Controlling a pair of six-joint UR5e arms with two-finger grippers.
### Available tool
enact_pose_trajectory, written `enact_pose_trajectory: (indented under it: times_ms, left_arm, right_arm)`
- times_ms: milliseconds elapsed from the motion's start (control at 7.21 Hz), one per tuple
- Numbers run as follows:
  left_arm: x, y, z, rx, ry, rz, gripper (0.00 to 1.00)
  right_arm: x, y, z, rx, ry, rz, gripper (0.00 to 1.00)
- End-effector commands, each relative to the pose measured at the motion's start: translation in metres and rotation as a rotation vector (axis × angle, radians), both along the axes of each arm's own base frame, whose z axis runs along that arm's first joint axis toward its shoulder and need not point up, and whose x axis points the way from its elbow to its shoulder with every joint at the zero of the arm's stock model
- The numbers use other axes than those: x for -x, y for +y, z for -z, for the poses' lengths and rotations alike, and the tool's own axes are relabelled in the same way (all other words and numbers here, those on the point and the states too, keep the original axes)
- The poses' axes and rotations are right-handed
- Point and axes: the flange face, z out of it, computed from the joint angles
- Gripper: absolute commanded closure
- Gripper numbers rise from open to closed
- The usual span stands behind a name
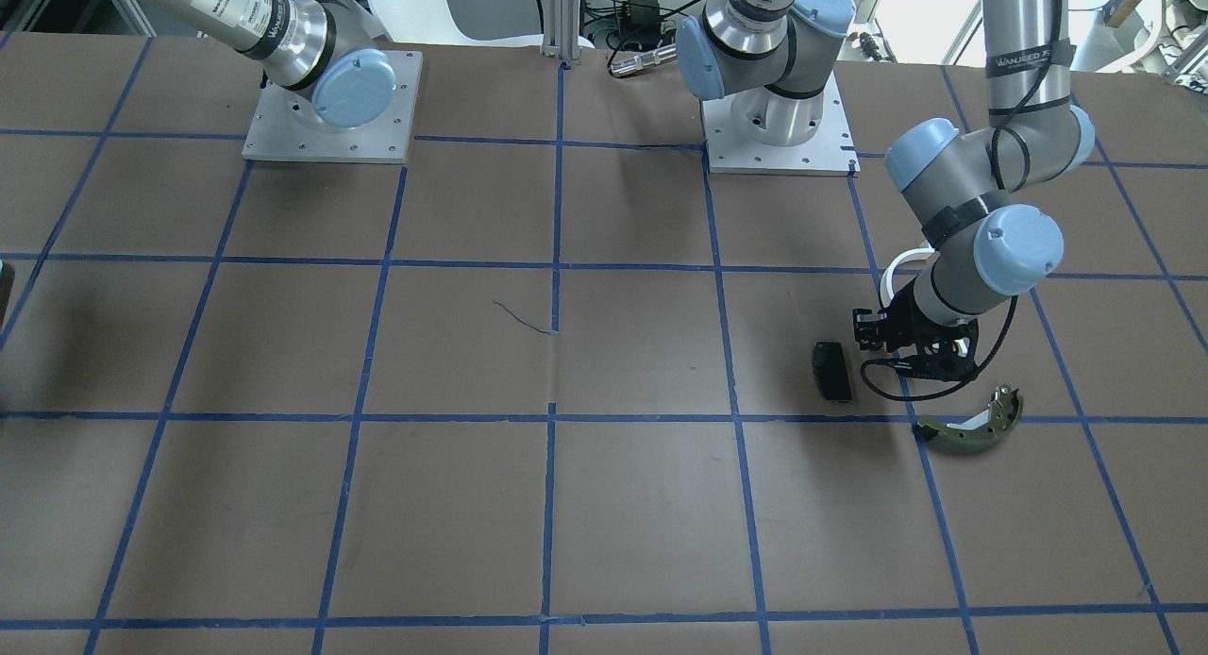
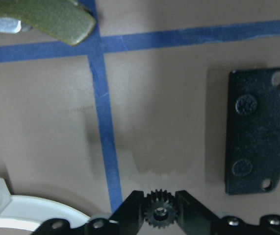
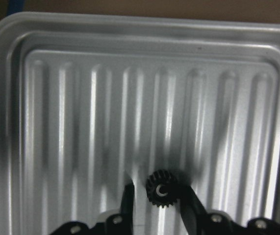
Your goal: Place bearing gear from tray to pile
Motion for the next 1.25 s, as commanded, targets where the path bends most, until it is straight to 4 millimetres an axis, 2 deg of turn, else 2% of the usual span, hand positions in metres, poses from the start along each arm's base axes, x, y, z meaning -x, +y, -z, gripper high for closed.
enact_pose_trajectory:
  times_ms: [0,139,416,693,970,1109]
  left_arm:
    - [0.002,-0.008,-0.01,0.027,-0.008,0.001,0.0]
    - [0.001,-0.024,-0.029,0.049,-0.019,0.006,0.0]
    - [0.005,-0.05,-0.092,0.049,-0.012,0.027,0.0]
    - [0.048,-0.064,-0.177,0.037,-0.014,-0.005,0.0]
    - [0.095,-0.056,-0.249,0.062,0.061,-0.026,0.0]
    - [0.118,-0.047,-0.276,0.074,0.048,-0.057,0.0]
  right_arm:
    - [0.0,-0.001,-0.001,0.008,-0.002,0.008,0.58]
    - [0.0,-0.001,-0.001,0.008,-0.002,0.008,0.59]
    - [0.0,-0.002,-0.003,0.012,-0.004,0.008,0.61]
    - [-0.001,-0.001,-0.002,0.012,-0.009,0.008,0.61]
    - [0.0,-0.002,-0.004,0.018,-0.007,0.008,0.61]
    - [0.0,-0.002,-0.004,0.018,-0.007,0.008,0.61]
